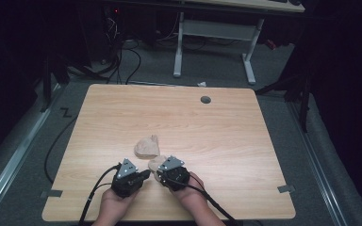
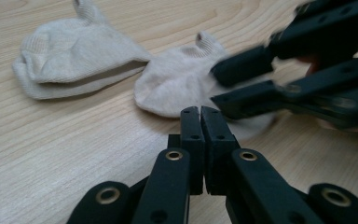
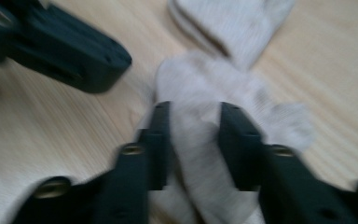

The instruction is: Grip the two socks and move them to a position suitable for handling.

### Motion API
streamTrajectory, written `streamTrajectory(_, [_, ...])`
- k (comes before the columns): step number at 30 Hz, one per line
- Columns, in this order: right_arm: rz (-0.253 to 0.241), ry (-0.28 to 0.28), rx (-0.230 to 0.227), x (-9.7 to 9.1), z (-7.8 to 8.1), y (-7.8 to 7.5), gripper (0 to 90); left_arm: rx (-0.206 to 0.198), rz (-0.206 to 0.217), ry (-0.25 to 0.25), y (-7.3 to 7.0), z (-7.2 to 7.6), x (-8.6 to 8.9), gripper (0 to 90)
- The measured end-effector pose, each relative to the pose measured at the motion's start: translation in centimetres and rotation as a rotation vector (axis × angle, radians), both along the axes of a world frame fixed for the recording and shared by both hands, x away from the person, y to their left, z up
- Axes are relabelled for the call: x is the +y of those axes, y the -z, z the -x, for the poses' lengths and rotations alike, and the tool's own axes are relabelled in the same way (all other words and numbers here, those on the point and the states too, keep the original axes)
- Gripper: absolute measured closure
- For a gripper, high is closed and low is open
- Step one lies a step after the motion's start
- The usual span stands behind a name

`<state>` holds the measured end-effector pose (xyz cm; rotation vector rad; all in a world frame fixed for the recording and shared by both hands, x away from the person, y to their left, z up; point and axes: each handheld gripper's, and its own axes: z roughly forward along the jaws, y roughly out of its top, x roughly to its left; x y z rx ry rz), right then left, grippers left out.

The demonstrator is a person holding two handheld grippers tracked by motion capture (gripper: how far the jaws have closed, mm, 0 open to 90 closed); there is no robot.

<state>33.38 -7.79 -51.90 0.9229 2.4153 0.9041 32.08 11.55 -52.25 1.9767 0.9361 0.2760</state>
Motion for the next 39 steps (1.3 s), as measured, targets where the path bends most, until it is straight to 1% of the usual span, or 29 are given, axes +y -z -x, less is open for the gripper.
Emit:
streamTrajectory(1, [0.001,0.003,0.009,0.1,-0.1,0.3,82.9,0.002,0.003,0.007,-0.1,0.0,-0.2,88.3])
streamTrajectory(2, [-0.002,0.001,0.019,0.1,-0.2,0.3,86.1,0.006,0.002,0.014,-0.1,0.0,-0.4,88.3])
streamTrajectory(4, [-0.024,-0.002,0.013,0.1,-0.1,0.3,86.8,0.012,-0.001,0.036,0.0,0.0,-1.3,88.1])
streamTrajectory(5, [-0.038,0.004,0.01,0.0,-0.1,0.2,86.8,0.014,-0.018,0.052,0.0,0.0,-1.9,88.1])
streamTrajectory(6, [-0.038,0.004,0.01,0.0,-0.1,0.2,86.8,0.008,-0.037,0.065,0.1,-0.1,-2.5,88.1])
streamTrajectory(7, [-0.045,0.004,0.013,-0.2,-0.2,0.1,86.8,0.003,-0.055,0.069,0.3,-0.2,-2.9,88.2])
streamTrajectory(8, [-0.053,0.024,0.016,-0.2,-0.1,0.1,87.0,0.005,-0.059,0.064,0.4,-0.4,-3.1,89.4])
streamTrajectory(9, [-0.056,0.026,0.008,-0.5,-0.2,0.2,87.0,0.021,-0.062,0.062,0.6,-0.7,-3.3,89.8])
streamTrajectory(10, [-0.081,0.035,0.014,-0.8,-0.2,0.1,87.0,0.03,-0.073,0.063,0.8,-1.0,-3.4,89.9])
streamTrajectory(11, [-0.086,0.044,0.005,-1.1,-0.1,0.1,87.0,0.034,-0.073,0.059,0.9,-1.1,-3.4,89.9])
streamTrajectory(14, [-0.104,0.065,-0.006,-2.0,0.0,-0.1,87.0,0.039,-0.094,0.057,1.1,-1.2,-3.6,90.0])
streamTrajectory(17, [-0.119,0.086,-0.012,-3.0,0.0,-0.4,87.0,0.042,-0.094,0.057,1.1,-1.4,-3.7,90.0])
streamTrajectory(19, [-0.13,0.09,-0.02,-3.3,0.0,-0.5,87.0,0.042,-0.097,0.056,1.1,-1.4,-3.7,90.0])
streamTrajectory(20, [-0.136,0.095,-0.025,-3.5,0.1,-0.6,87.0,0.049,-0.095,0.052,1.0,-1.4,-3.6,90.0])
streamTrajectory(21, [-0.137,0.095,-0.027,-3.6,0.1,-0.6,87.0,0.049,-0.075,0.051,0.9,-1.3,-3.5,90.0])
streamTrajectory(22, [-0.142,0.095,-0.028,-3.6,0.2,-0.6,87.0,0.04,-0.051,0.055,0.6,-1.2,-3.4,90.0])
streamTrajectory(23, [-0.148,0.098,-0.029,-3.6,0.2,-0.6,87.0,0.018,-0.046,0.059,0.0,-1.1,-3.7,90.0])
streamTrajectory(24, [-0.148,0.098,-0.029,-3.6,0.2,-0.6,87.0,0.018,-0.046,0.059,0.0,-1.1,-3.7,90.0])
streamTrajectory(26, [-0.157,0.099,-0.026,-3.6,0.2,-0.6,87.0,0.014,-0.047,0.066,-0.1,-1.3,-4.2,90.0])
streamTrajectory(30, [-0.168,0.104,-0.029,-3.6,0.2,-0.7,87.0,0.017,-0.075,0.087,0.2,-1.7,-5.4,90.0])
streamTrajectory(31, [-0.176,0.107,-0.029,-3.8,0.1,-0.7,86.9,0.026,-0.082,0.09,0.4,-1.8,-5.6,90.0])
streamTrajectory(33, [-0.176,0.109,-0.027,-3.8,0.1,-0.7,87.0,0.037,-0.089,0.095,0.8,-2.0,-5.9,90.0])
streamTrajectory(36, [-0.174,0.11,-0.029,-3.9,0.2,-0.7,86.9,0.029,-0.099,0.104,1.0,-2.1,-6.1,90.0])
streamTrajectory(38, [-0.174,0.112,-0.035,-4.1,0.2,-0.8,86.9,0.033,-0.099,0.104,1.0,-2.1,-6.1,90.0])
streamTrajectory(39, [-0.176,0.115,-0.035,-4.2,0.2,-0.8,86.9,0.027,-0.104,0.104,1.0,-2.1,-6.1,90.0])
